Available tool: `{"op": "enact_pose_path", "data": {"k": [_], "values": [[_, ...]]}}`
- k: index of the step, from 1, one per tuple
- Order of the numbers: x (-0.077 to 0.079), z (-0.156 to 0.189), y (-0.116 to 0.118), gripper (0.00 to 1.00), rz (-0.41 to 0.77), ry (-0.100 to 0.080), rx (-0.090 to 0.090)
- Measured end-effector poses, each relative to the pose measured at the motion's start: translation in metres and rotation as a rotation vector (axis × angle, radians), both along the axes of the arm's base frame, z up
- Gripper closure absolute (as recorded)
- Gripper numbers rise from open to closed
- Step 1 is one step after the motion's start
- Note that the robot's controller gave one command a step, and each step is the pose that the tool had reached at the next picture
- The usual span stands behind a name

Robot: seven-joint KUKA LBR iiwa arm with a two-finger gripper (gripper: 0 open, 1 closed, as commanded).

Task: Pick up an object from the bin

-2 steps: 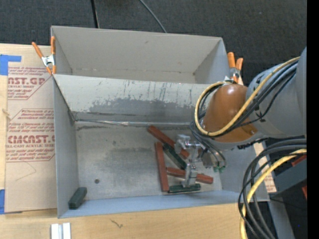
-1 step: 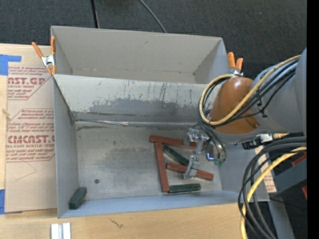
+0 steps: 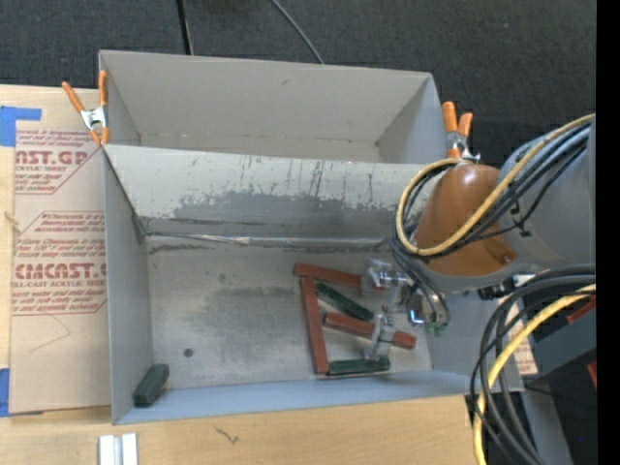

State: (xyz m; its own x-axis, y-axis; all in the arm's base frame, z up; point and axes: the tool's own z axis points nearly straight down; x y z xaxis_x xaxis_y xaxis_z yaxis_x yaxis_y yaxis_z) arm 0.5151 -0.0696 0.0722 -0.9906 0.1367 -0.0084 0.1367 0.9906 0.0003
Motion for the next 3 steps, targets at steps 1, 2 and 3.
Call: {"op": "enact_pose_path", "data": {"k": [1, 2, 3], "values": [[0.001, -0.001, 0.009, 0.00, 0.001, 0.007, 0.000], [-0.007, -0.002, -0.016, 0.00, 0.008, 0.004, 0.002], [-0.013, -0.002, -0.066, 1.00, -0.044, 0.007, 0.001]]}}
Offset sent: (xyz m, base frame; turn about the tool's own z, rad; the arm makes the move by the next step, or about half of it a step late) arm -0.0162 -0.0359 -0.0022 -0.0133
